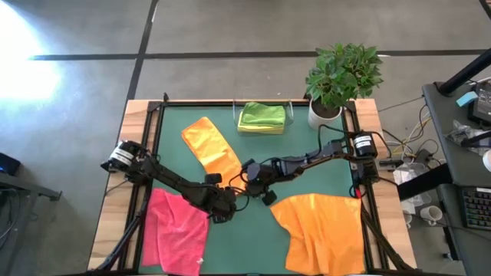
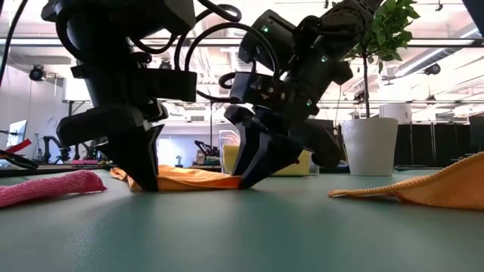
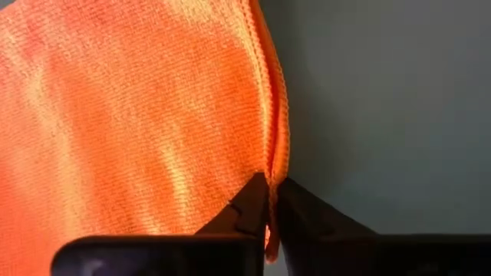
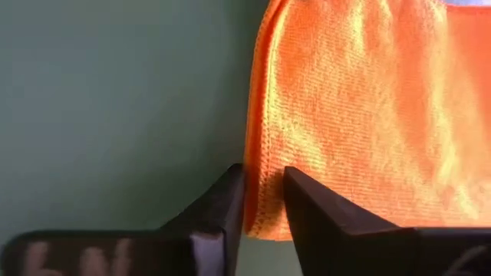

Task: Fold microfiber towels
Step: Fold the orange towel

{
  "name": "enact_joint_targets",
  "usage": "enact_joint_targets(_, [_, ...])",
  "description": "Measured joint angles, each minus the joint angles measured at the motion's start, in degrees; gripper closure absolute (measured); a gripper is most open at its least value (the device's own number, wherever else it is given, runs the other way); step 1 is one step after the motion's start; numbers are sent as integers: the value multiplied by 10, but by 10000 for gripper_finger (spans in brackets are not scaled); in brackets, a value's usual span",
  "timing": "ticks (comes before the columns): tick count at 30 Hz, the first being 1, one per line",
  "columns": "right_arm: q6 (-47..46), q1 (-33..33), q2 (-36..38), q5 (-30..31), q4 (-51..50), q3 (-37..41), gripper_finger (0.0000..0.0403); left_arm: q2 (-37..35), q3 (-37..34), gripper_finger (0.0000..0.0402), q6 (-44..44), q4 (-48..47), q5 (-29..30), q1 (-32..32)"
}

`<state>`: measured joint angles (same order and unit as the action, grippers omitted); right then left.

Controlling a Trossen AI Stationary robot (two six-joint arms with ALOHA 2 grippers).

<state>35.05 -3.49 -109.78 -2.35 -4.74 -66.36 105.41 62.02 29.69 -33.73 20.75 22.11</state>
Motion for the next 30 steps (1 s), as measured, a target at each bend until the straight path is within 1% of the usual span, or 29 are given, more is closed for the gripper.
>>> enact_joint_targets(4, [-46, -1, 8, -2, -14, 1, 372, -1, 0, 390, 0, 1, -2, 0])
enact_joint_targets(6, [-66, -1, 14, -1, -21, 1, 388, -3, 2, 390, 0, 1, -3, 0])
enact_joint_targets(10, [-118, -6, 35, 3, -55, 3, 393, -8, 23, 389, 0, 7, -13, 0])
enact_joint_targets(16, [-229, -48, 84, -9, -149, -9, 394, -33, 64, 389, -2, 8, -62, 13])
enact_joint_targets(19, [-278, -80, 100, -8, -189, -31, 394, -40, 83, 389, -3, 7, -96, 21])
enact_joint_targets(23, [-359, -127, 105, -9, -228, -80, 394, -42, 103, 389, -3, 12, -158, 43])
enact_joint_targets(27, [-423, -173, 105, 0, -251, -126, 394, -42, 124, 389, 0, 14, -163, 76])
enact_joint_targets(30, [-464, -207, 105, 26, -252, -145, 394, -42, 146, 389, 20, 17, -163, 104])
